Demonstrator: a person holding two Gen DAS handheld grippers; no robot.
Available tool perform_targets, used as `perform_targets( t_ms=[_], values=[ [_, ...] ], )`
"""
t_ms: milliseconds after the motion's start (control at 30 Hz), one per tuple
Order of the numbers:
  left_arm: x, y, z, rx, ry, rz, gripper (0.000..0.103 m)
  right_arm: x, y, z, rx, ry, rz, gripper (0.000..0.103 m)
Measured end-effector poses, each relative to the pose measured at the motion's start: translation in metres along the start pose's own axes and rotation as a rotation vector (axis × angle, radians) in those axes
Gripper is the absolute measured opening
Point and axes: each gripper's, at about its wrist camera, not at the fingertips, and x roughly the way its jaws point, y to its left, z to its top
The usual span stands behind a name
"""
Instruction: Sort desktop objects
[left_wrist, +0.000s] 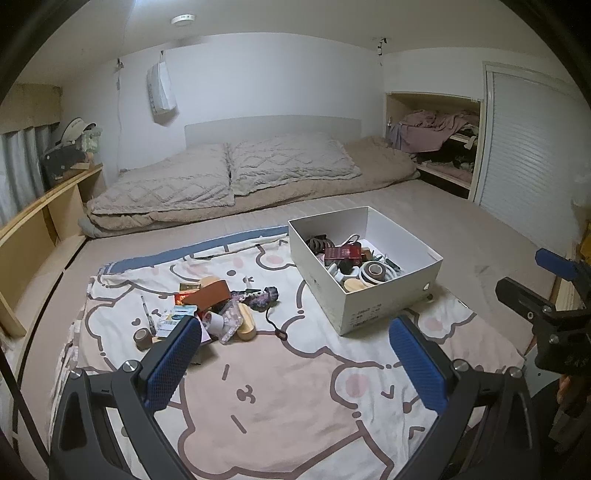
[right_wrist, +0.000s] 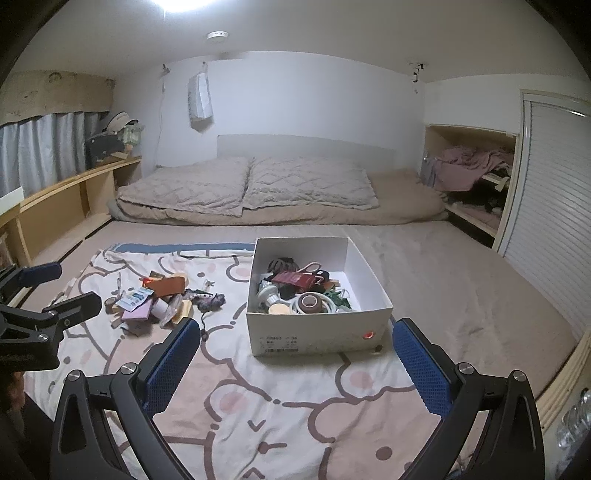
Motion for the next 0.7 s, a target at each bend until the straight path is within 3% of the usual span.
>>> perform_targets(
  t_ms=[700],
  values=[
    [0.0021, -0.0045, -0.0013, 0.015, 0.003, 0.011, 0.102, 0.0012, 0.0040, -0.0009, -0.007, 0.014, 0.007, 0.103]
  ],
)
